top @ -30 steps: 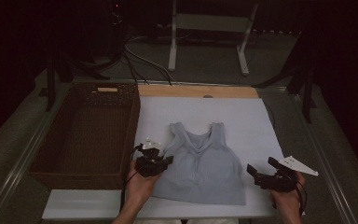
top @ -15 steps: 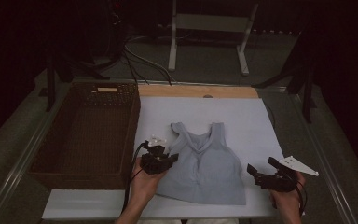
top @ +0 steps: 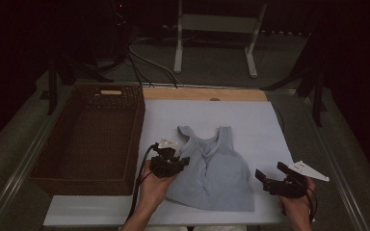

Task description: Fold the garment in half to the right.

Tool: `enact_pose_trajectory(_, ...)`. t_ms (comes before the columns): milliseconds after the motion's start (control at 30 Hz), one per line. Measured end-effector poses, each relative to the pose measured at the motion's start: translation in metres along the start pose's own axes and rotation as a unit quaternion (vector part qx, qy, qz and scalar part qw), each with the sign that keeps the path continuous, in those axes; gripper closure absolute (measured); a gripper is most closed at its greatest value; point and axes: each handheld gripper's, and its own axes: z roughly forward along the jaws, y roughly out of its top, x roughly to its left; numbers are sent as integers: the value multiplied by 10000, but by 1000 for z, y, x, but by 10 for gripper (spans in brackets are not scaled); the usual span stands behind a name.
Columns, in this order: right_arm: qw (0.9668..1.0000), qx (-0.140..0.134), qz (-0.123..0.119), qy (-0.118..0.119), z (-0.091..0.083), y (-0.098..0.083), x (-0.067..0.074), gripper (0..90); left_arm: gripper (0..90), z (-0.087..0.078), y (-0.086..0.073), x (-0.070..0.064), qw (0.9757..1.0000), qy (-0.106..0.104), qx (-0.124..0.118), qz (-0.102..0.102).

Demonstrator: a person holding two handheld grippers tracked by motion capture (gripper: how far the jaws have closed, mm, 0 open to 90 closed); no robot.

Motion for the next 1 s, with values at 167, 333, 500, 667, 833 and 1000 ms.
enact_pose_trajectory(167,10000,4,-4,-3,0,0,0,0,838,1,1,-1,10000,-37,-9,-36)
enact_pose_trajectory(333,10000,1,-4,5,0,0,0,0,838,2,3,-3,9999,-115,-11,-58)
enact_pose_trajectory(500,10000,-2,2,4,0,0,0,0,837,3,5,-6,9998,-197,-53,-90)
enact_pose_trajectory(667,10000,-13,2,7,0,0,0,0,837,5,6,-10,9995,-278,-63,-133)
enact_pose_trajectory(833,10000,-23,5,14,0,0,-1,0,837,7,8,-13,9993,-327,-59,-140)
enact_pose_trajectory(1000,10000,-27,8,15,0,0,-1,0,836,10,9,-16,9991,-387,-50,-139)
